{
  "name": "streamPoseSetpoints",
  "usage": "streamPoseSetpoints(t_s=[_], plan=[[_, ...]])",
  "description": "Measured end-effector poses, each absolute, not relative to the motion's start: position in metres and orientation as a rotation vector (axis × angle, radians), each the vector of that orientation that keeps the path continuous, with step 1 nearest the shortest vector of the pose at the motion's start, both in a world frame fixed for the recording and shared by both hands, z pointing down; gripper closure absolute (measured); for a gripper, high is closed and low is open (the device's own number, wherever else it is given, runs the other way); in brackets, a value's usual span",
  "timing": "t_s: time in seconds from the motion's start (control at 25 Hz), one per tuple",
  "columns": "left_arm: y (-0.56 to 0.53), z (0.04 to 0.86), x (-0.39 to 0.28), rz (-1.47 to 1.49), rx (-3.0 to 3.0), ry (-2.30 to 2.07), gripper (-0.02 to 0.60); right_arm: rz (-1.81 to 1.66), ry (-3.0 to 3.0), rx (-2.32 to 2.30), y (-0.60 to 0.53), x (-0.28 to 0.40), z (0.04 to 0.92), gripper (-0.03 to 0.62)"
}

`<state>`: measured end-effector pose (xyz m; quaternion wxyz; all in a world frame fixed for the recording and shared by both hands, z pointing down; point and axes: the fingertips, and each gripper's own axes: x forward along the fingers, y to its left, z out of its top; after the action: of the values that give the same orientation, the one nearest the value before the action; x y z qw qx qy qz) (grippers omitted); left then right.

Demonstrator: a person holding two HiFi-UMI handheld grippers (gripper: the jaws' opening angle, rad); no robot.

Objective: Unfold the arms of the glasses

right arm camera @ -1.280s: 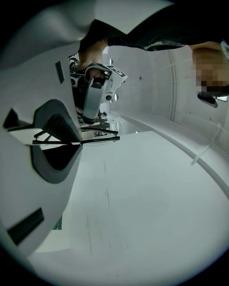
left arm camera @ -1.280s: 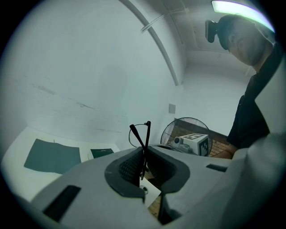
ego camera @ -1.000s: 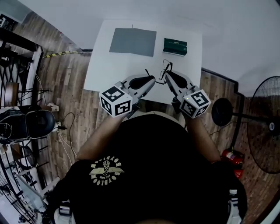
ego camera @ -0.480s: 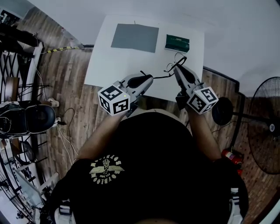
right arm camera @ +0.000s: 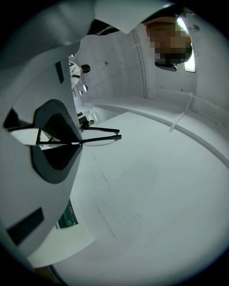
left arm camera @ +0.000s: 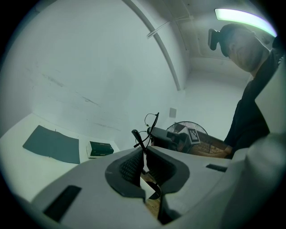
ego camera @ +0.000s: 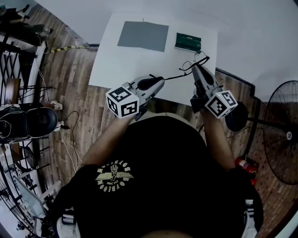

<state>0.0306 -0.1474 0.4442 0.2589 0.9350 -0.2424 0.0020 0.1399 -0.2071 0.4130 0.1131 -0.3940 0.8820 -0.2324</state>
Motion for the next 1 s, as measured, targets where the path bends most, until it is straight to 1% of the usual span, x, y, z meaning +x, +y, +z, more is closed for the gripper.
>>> streamPoseSetpoints(t_s=[0.2,0.36,0.4,0.52,0.56,0.8,1.0], plan=[[-0.143,0.441,0.042,-0.002,2.556,-0.612,0.557,-0.733,2.519,-1.149,-0.204,0.154,0.410,0.574],[-0.145,0.441,0.043,0.056,2.615,-0.664,0.552,-0.652,2.559,-1.218,-0.198,0.159,0.408,0.574],[-0.146,0.442,0.042,0.097,2.640,-0.693,0.542,-0.619,2.575,-1.246,-0.197,0.161,0.407,0.574],[-0.150,0.443,0.035,0.217,2.699,-0.773,0.484,-0.522,2.616,-1.351,-0.198,0.169,0.406,0.577],[-0.152,0.442,0.030,0.250,2.712,-0.803,0.480,-0.493,2.631,-1.392,-0.200,0.173,0.407,0.577],[-0.160,0.405,0.009,0.354,2.799,-0.952,0.477,-0.389,2.721,-1.524,-0.199,0.175,0.414,0.579],[-0.158,0.386,0.033,0.500,2.903,-0.849,0.477,-0.355,2.798,-1.468,-0.193,0.151,0.413,0.579]])
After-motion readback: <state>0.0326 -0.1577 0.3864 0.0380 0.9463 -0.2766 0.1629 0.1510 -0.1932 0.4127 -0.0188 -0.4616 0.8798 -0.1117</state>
